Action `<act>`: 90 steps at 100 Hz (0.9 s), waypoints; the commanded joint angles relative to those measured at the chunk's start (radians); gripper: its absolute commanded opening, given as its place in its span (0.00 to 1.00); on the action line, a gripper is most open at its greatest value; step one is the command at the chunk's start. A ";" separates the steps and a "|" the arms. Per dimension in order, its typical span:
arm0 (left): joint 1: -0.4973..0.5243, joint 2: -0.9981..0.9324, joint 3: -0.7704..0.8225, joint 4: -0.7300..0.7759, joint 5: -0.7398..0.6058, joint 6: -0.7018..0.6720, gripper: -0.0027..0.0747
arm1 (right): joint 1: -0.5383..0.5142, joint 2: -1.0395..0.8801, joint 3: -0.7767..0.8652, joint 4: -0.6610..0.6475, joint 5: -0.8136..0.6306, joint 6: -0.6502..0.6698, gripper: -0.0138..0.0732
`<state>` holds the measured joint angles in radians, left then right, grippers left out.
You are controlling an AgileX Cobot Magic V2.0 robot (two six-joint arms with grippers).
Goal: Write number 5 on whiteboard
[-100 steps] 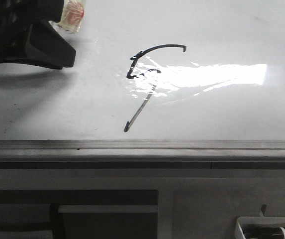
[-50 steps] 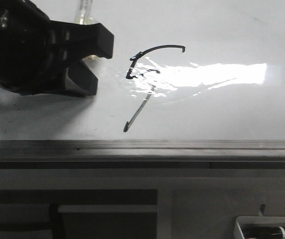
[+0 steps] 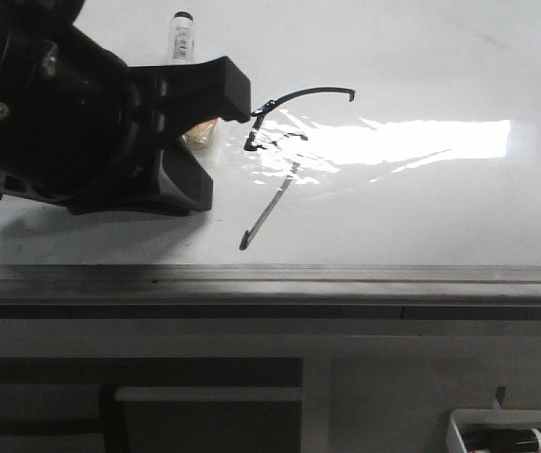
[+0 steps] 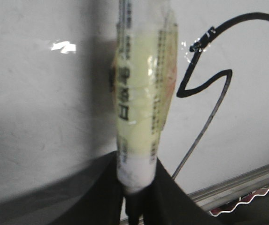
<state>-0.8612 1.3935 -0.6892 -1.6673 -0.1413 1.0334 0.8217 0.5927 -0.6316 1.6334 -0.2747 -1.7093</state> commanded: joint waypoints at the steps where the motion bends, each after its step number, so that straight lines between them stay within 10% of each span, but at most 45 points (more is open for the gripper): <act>1: 0.012 0.024 -0.006 -0.019 -0.115 -0.011 0.03 | 0.001 -0.002 -0.029 -0.006 0.006 -0.009 0.09; 27: 0.012 0.024 -0.006 -0.053 -0.170 -0.011 0.48 | 0.001 -0.002 -0.029 -0.003 0.006 -0.009 0.09; 90: 0.010 -0.018 -0.010 -0.079 -0.207 -0.011 0.80 | 0.001 -0.002 -0.029 -0.003 0.006 -0.009 0.09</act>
<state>-0.8809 1.3817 -0.7023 -1.7163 -0.1194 1.0334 0.8217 0.5927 -0.6316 1.6400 -0.2747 -1.7093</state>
